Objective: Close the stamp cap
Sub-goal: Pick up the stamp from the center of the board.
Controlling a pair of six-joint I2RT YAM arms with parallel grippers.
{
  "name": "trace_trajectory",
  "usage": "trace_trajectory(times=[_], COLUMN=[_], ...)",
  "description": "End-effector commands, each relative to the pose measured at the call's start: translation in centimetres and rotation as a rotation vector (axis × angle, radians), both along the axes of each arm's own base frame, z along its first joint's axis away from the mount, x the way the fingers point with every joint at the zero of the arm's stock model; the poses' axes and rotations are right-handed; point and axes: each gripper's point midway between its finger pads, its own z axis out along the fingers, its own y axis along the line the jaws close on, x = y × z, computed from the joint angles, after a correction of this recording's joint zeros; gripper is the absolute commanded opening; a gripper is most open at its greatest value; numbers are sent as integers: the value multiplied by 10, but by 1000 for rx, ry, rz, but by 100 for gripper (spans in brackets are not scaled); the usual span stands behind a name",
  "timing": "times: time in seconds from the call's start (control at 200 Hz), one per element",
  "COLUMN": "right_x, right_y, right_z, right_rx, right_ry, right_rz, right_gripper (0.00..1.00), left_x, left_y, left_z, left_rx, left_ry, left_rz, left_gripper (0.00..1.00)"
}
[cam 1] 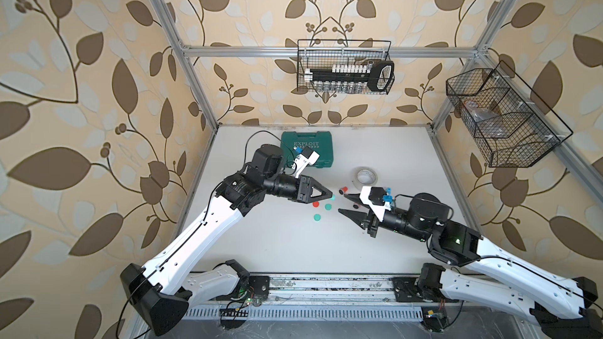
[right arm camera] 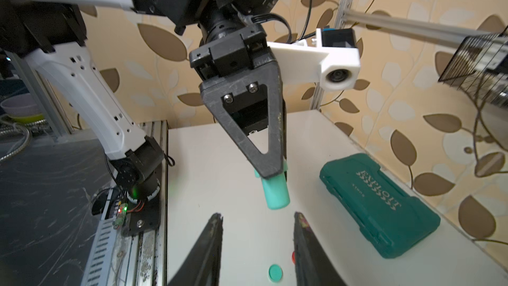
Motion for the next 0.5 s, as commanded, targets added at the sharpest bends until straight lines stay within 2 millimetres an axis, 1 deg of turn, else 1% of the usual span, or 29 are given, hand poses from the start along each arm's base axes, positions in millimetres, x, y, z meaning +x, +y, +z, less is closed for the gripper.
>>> trace_trajectory(times=[0.0,0.125,0.27,0.385,0.495], right_x=[-13,-23,-32,-38,-41], right_y=[-5,-1,10,17,26], right_z=[50,83,111,129,139], right_rx=[133,188,233,267,284], right_ry=[-77,-128,-178,-218,-242], right_rz=[48,105,185,242,286], right_gripper=[40,40,39,39,39], left_x=[-22,-38,-54,-62,-66], left_y=[1,3,8,13,15], left_z=[53,89,120,136,146], left_rx=[-114,-186,-246,-280,-302], left_ry=[-32,-61,-87,-116,-103], left_rz=[-37,-72,-95,-105,-104], left_gripper=[21,21,21,21,21])
